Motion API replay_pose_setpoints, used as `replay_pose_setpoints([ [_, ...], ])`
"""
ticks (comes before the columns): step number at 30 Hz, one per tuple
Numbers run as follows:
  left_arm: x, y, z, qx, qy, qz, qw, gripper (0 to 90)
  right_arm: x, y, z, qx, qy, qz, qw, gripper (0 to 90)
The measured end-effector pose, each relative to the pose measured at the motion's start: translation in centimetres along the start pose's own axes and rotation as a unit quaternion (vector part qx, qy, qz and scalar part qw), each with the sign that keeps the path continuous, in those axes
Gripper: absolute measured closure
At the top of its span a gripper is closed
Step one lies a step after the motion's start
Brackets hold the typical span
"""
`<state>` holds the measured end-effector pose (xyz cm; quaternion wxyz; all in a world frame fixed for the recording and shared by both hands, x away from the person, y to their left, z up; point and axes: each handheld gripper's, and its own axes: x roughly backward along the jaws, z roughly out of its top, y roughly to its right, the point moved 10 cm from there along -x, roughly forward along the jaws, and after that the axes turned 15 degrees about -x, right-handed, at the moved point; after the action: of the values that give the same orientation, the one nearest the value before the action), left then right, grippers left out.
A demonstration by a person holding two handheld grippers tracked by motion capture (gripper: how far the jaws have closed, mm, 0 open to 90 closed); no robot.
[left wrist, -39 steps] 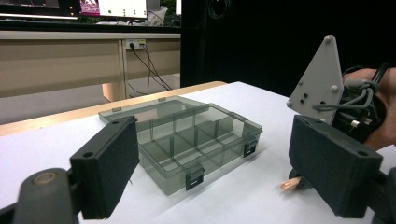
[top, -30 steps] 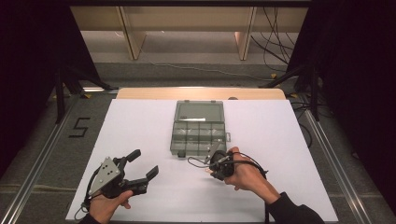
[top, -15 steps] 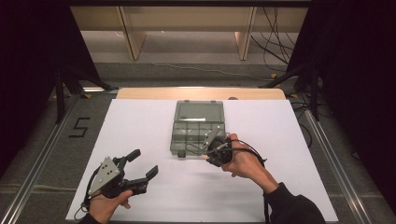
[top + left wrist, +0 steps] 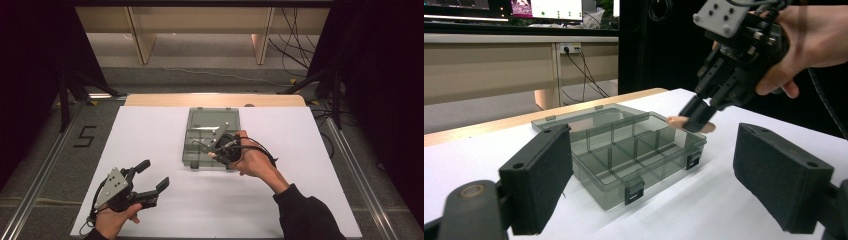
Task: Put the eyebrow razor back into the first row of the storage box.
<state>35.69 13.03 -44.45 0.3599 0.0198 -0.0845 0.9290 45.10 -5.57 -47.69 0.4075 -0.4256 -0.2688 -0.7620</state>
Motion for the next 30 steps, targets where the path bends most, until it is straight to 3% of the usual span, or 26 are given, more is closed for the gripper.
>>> replay_pose_setpoints([
  [11,0.0,0.0,0.0,0.001,0.000,-0.001,1.0000,16.0,0.0,2.0,1.7,-0.012,0.019,-0.010,0.9997,82.3],
  [30,0.0,0.0,0.1,0.000,0.001,-0.002,1.0000,16.0,-1.3,4.8,2.4,-0.001,0.040,-0.036,0.9985,82.3],
])
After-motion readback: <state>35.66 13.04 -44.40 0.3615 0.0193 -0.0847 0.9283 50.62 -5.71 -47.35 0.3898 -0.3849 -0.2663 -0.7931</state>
